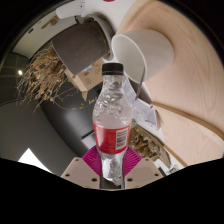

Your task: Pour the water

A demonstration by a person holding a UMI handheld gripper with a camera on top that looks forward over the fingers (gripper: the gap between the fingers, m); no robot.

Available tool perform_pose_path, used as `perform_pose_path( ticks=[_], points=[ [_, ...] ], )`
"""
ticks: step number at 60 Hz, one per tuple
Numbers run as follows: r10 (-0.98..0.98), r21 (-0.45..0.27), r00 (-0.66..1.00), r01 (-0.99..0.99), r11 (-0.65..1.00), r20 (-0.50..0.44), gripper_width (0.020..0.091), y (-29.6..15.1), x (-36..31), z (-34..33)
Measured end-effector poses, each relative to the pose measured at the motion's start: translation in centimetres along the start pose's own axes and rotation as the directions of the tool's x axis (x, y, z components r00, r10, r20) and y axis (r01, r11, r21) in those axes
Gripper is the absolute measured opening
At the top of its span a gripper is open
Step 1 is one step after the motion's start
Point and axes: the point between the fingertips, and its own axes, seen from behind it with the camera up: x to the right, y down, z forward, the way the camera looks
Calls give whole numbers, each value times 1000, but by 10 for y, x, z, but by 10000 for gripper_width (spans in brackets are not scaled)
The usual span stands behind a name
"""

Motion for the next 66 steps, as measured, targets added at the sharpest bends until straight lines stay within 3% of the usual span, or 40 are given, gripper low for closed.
perform_pose_path(
  ticks=[11,22,28,35,40,50,57,66],
  points=[
    [-27,-29,1000,27,999,-6,232,4,-4,3],
    [-334,-91,942,331,939,-18,231,29,-34,1],
    [-578,-95,816,575,813,-4,231,35,-68,-5],
    [-840,-34,542,840,542,-14,232,23,-123,-20],
    [-948,33,314,949,313,-51,232,-5,-166,-40],
    [-963,62,-124,988,-142,-239,232,-73,-217,-80],
    [-855,-3,-337,931,-366,-394,231,-155,-221,-109],
    [-751,-139,-438,893,-429,-495,232,-250,-191,-140]
  ],
)
